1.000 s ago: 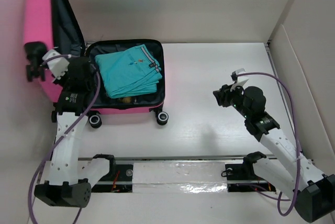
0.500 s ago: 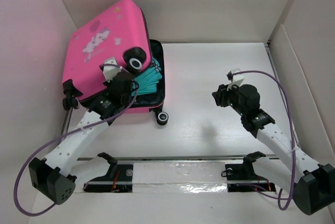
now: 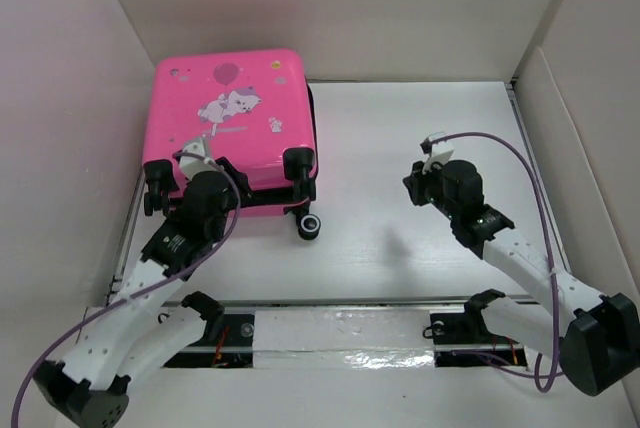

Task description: Pack the luggage

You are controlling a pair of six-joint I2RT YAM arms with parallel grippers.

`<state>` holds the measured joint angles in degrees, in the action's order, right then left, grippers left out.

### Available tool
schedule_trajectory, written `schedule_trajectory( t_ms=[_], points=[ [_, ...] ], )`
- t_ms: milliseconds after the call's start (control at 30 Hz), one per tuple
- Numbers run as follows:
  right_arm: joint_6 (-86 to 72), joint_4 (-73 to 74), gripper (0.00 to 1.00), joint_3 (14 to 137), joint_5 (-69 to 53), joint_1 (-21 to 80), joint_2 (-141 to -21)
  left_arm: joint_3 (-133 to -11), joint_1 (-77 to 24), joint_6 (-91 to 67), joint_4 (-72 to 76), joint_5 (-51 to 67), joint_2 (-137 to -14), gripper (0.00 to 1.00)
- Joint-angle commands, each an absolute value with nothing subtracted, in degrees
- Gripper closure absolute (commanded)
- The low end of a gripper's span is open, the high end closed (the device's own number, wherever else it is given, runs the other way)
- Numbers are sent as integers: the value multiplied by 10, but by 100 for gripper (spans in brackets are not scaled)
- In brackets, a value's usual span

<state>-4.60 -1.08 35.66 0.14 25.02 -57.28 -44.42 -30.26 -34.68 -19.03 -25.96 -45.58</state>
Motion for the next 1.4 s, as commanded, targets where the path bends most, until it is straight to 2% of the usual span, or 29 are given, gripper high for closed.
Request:
schedule_trajectory(
  t_ms=[0, 33, 100, 167, 300, 367, 467, 567, 667, 767, 1233, 1367],
  points=[
    [-41, -53, 86, 384, 28, 274, -584, -484, -301, -341, -182, -303, -375, 59],
    [-40, -61, 97, 384, 32, 279, -587, -489, -301, -341, -165, -314, -369, 54],
    [-38, -65, 100, 385, 40, 299, -598, -523, -301, -348, -154, -338, -390, 47],
    [-34, -65, 100, 388, 61, 310, -604, -578, -285, -358, -152, -359, -430, 47],
    [-27, -58, 100, 390, 87, 323, -599, -678, -212, -361, -151, -341, -556, 51],
    [-26, -59, 100, 387, 93, 329, -590, -718, -140, -361, -145, -327, -583, 53],
    [-25, -56, 100, 386, 95, 329, -581, -744, -4, -359, -140, -252, -620, 65],
    [-25, -54, 100, 387, 91, 334, -575, -739, 126, -364, -131, -175, -649, 69],
    [-25, -51, 100, 388, 88, 334, -569, -741, 200, -356, -135, -153, -699, 70],
    [-25, -48, 100, 388, 88, 339, -563, -742, 226, -329, -142, -157, -757, 72],
    [-25, -38, 99, 385, 104, 345, -521, -678, 226, -293, -118, -204, -894, 74],
    [-25, -35, 99, 386, 103, 345, -521, -671, 226, -291, -120, -167, -917, 76]
  ],
)
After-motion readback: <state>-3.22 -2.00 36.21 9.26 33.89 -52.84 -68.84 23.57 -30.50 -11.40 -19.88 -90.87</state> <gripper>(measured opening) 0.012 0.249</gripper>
